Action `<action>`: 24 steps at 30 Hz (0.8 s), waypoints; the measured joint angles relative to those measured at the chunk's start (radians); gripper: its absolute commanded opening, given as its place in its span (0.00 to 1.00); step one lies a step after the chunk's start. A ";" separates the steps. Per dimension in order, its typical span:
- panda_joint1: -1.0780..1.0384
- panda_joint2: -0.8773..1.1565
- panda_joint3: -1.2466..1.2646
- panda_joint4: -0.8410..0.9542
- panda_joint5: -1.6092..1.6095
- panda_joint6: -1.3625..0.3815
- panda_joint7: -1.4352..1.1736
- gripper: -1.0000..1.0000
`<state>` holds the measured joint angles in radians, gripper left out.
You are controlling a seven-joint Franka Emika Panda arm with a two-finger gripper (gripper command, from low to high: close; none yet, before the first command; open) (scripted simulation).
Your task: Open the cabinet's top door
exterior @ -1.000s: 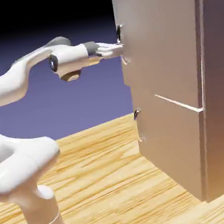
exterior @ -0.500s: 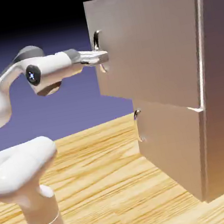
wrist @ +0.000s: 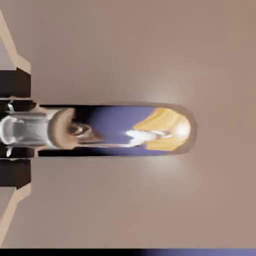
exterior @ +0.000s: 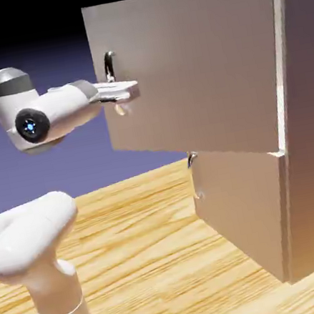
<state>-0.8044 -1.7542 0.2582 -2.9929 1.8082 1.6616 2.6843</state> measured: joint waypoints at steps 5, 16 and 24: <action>-0.177 -0.003 -0.056 -0.008 0.012 -0.209 -0.002 0.00; -0.198 0.364 -0.390 0.094 -0.341 -0.499 -0.262 0.00; -0.106 0.654 -0.565 0.246 -0.568 -0.639 -0.436 0.00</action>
<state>-0.9103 -1.1004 -0.3071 -2.7466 1.2407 1.0221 2.2487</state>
